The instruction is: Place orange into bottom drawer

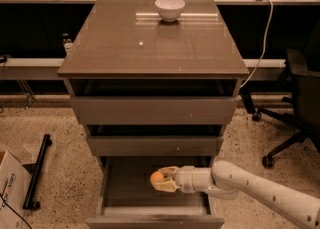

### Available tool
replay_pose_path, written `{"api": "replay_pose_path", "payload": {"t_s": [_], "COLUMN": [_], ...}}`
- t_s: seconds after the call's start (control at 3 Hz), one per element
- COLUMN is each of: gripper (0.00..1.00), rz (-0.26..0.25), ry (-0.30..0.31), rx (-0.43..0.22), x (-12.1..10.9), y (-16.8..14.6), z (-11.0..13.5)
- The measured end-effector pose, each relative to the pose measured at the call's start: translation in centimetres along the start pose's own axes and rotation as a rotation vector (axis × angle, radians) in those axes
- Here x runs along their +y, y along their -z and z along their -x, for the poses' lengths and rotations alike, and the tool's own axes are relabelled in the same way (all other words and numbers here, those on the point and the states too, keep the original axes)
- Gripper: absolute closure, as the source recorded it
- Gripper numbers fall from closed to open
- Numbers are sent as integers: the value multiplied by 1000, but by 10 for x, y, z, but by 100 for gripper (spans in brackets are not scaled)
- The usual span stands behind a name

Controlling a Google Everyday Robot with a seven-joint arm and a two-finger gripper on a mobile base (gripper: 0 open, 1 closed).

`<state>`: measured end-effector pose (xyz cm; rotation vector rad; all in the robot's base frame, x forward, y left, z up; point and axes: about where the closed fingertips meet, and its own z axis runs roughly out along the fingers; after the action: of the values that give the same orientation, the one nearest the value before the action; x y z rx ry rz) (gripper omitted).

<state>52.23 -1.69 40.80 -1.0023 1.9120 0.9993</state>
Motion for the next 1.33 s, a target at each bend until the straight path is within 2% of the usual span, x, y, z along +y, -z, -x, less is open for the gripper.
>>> {"api": "replay_pose_path", "payload": {"t_s": [0.33, 0.67, 1.0, 1.33], "gripper": [100, 100, 100, 100], "rz": [-9, -11, -21, -31], "ry": [9, 31, 35, 42], "rx": [33, 77, 131, 130], "x": [-6, -22, -58, -58], "y": [-12, -32, -79, -83], "z": [-12, -36, -91, -96]}}
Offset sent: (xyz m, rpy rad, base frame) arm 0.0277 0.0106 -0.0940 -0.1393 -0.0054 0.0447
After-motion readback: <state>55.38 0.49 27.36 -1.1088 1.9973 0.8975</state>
